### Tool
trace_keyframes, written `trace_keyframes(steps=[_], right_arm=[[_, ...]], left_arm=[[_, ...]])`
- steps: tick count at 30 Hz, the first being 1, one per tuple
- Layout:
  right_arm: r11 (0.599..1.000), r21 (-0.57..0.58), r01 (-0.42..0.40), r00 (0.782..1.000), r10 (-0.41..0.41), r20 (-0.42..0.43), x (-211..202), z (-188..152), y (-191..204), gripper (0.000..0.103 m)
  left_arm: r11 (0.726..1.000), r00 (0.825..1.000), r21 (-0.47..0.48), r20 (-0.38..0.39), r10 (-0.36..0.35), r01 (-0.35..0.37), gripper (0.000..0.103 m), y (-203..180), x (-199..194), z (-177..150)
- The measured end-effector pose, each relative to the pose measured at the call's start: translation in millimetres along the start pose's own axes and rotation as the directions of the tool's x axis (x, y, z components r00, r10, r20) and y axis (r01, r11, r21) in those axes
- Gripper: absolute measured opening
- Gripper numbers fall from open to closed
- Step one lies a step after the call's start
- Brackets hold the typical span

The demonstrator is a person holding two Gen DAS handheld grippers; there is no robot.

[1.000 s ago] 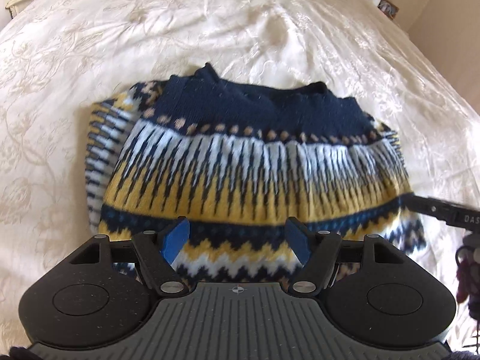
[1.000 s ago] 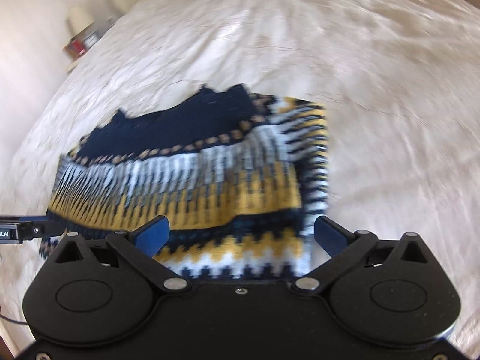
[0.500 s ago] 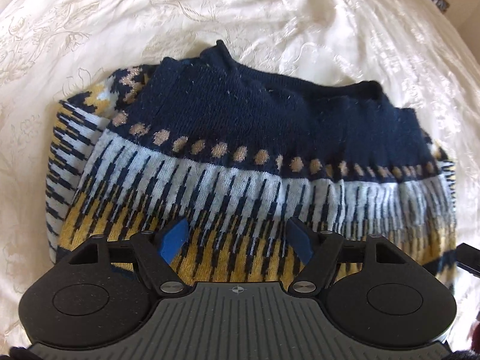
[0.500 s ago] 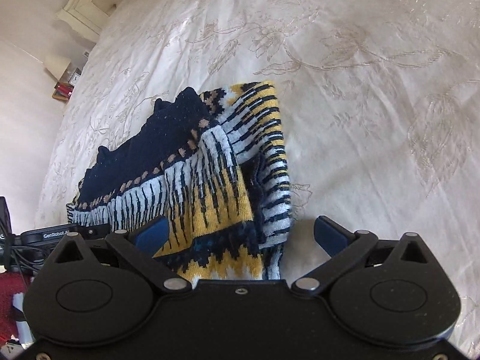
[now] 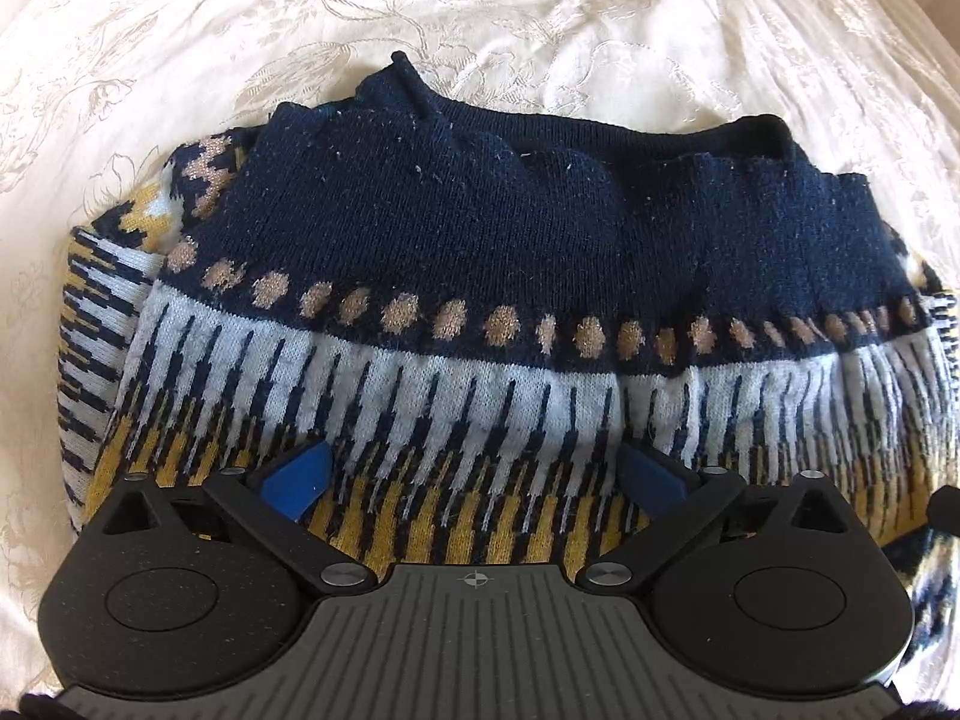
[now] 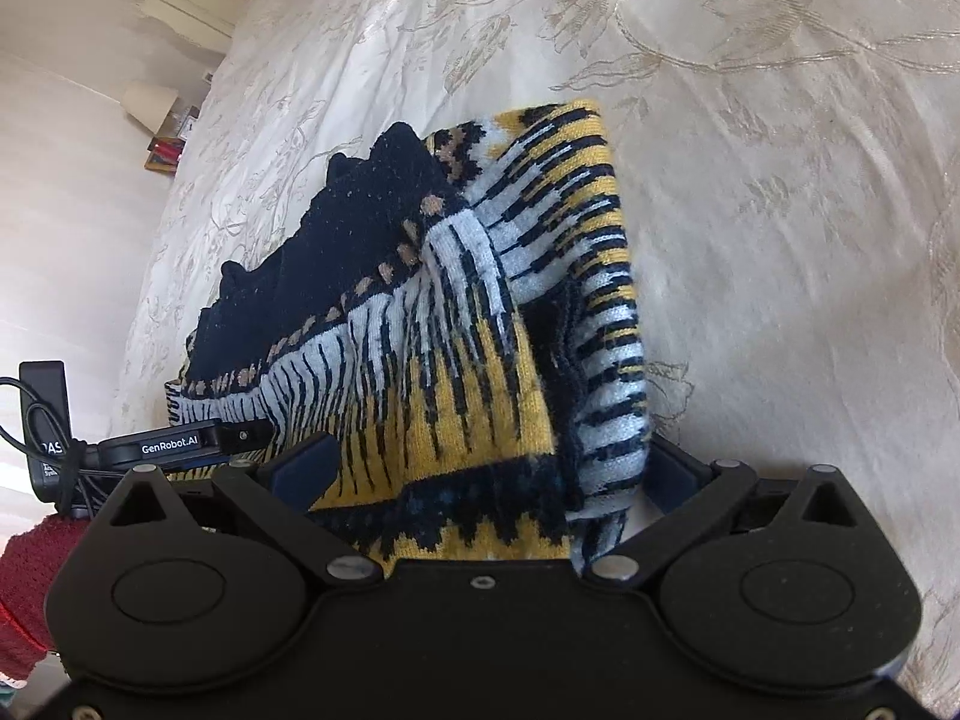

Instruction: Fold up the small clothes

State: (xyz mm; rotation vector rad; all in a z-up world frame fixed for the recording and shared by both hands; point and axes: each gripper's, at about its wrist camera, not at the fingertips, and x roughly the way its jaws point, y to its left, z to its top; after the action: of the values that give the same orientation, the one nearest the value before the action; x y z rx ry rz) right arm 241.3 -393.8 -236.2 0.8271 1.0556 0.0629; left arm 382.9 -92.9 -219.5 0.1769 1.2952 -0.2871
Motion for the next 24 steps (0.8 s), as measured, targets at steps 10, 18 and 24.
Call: trace_keyframes(steps=[10,18,24], right_arm=[[0.991,-0.038,-0.124,0.992,0.124,0.000,10,16,-2,0.103],[0.984,-0.070,-0.167,0.985,0.169,0.033,33,31,10,0.103],[0.977,-0.100,-0.189,0.979,0.195,0.063,31,25,8,0.103]], left_arm=[[1.000,1.000,0.001,0.011,0.002,-0.002,0.103,1,0,0],[1.000,1.000,-0.001,-0.024,-0.009,0.009,0.103,6,-2,13],[0.999,0.997,-0.046,0.069,-0.017,0.021,0.092,12,-24,49]])
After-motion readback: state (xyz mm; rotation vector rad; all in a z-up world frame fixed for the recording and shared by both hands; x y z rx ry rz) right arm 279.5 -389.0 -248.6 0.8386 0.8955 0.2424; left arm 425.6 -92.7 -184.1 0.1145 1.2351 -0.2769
